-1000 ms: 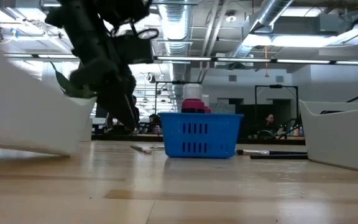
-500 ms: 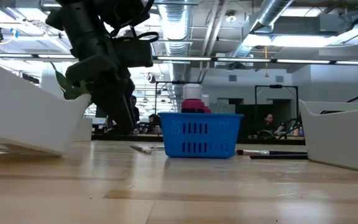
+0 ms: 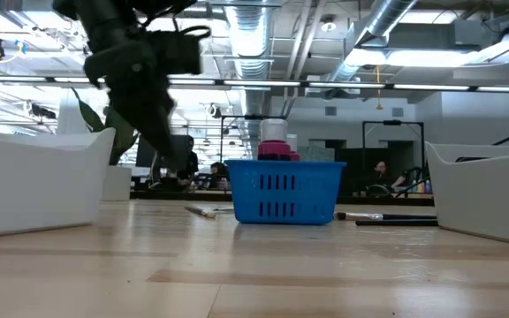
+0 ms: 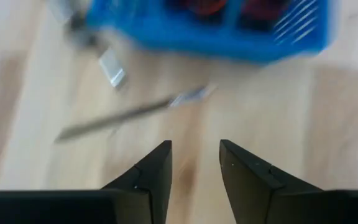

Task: Pick & Place Paint Supplies
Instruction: Move the white bin

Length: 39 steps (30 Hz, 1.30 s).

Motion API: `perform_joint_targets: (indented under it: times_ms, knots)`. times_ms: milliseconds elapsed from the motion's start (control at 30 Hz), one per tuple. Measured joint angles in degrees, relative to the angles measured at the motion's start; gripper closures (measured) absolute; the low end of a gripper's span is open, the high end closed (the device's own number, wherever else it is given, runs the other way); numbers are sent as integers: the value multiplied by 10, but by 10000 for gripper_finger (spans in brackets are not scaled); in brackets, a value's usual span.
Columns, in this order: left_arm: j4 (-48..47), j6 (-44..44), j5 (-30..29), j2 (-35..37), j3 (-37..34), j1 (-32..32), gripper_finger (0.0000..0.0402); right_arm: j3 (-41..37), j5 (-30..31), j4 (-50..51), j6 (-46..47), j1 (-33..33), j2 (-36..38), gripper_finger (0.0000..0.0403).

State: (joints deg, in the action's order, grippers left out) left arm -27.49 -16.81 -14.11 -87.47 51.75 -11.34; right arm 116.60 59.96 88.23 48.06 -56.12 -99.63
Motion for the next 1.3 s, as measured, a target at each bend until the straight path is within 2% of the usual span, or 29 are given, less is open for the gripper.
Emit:
perform_joint_targets:
  times_ms: [233,367,500,1167,1300]
  knots:
    - [-196,-92,-9,45,0,10,321,0,0,-1,0,0,0,137]
    - [-251,-123,25,50,0,9,365,0,0,-1,0,0,0,137]
    - [-254,-125,57,50,0,3,397,0,0,-1,0,0,0,137]
    - [-288,-202,181,49,0,-27,401,0,0,-2,0,0,0,137]
    - [-322,-229,190,49,0,-37,401,0,0,-2,0,1,0,137]
